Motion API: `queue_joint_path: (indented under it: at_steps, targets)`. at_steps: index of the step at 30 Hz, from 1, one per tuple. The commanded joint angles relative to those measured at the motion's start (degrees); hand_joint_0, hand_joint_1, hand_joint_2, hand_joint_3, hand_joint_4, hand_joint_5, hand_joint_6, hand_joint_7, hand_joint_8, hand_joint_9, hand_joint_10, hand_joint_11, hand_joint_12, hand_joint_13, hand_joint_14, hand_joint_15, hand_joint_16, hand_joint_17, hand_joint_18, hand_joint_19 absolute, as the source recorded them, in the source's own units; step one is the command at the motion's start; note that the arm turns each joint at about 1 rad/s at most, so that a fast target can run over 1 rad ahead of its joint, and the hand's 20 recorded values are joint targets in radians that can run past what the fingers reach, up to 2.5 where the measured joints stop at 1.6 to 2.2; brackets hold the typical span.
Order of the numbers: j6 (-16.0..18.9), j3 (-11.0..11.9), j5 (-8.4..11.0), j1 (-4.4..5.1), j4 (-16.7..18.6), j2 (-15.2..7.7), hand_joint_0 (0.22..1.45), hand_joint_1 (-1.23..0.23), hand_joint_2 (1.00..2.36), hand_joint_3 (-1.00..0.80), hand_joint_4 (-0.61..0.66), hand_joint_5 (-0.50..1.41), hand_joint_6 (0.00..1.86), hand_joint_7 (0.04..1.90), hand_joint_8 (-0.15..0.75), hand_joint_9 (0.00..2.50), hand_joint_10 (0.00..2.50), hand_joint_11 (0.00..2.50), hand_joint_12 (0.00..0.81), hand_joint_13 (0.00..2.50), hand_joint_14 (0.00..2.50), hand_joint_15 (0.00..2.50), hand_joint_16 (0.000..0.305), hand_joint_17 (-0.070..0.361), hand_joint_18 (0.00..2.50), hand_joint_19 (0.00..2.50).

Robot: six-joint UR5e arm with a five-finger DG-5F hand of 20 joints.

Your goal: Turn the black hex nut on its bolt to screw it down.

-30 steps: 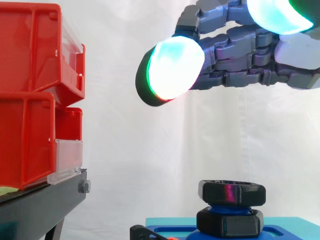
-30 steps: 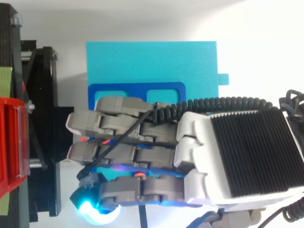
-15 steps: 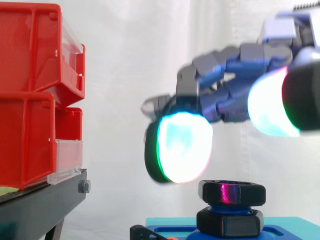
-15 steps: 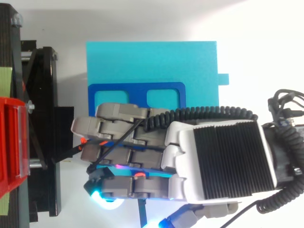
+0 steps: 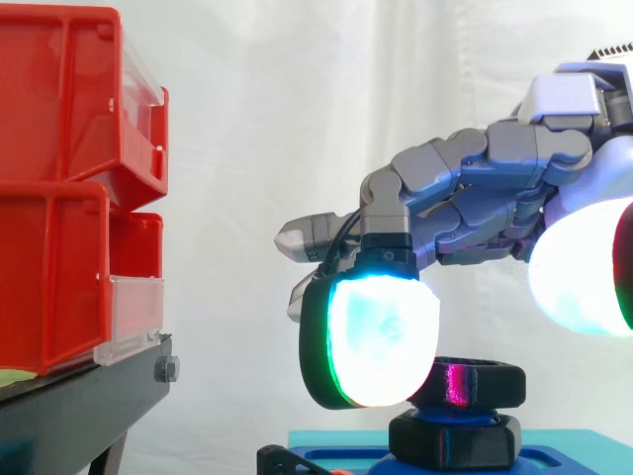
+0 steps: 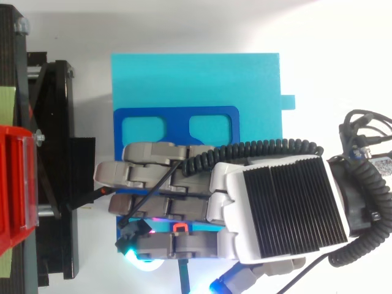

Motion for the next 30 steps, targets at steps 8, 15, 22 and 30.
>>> queue_joint_path:
  at_steps: [8, 15, 22, 30]
  targets:
    - [-3.1, 0.0, -4.28, -1.87, 2.0, 0.0, 0.50, -0.40, 1.00, -0.50, 0.24, -0.13, 0.58, 1.02, 0.301, 0.41, 0.00, 0.19, 0.365, 0.06, 0.00, 0.00, 0.056, 0.126, 0.00, 0.07]
    - [-3.2, 0.0, -5.16, -3.01, 2.5, 0.0, 0.50, -0.40, 1.00, -0.50, 0.24, -0.13, 0.59, 1.00, 0.304, 0.42, 0.00, 0.19, 0.364, 0.07, 0.00, 0.00, 0.056, 0.126, 0.00, 0.08]
    - [-3.5, 0.0, -6.74, -3.71, 2.2, -0.1, 0.51, -0.40, 1.00, -0.50, 0.25, -0.12, 0.57, 1.02, 0.302, 0.42, 0.00, 0.20, 0.364, 0.07, 0.00, 0.00, 0.056, 0.125, 0.00, 0.07]
    - [-3.5, 0.0, -7.62, -4.15, 2.2, -1.0, 0.51, -0.40, 1.00, -0.50, 0.25, -0.12, 0.54, 1.08, 0.303, 0.42, 0.00, 0.19, 0.364, 0.07, 0.00, 0.00, 0.055, 0.125, 0.00, 0.08]
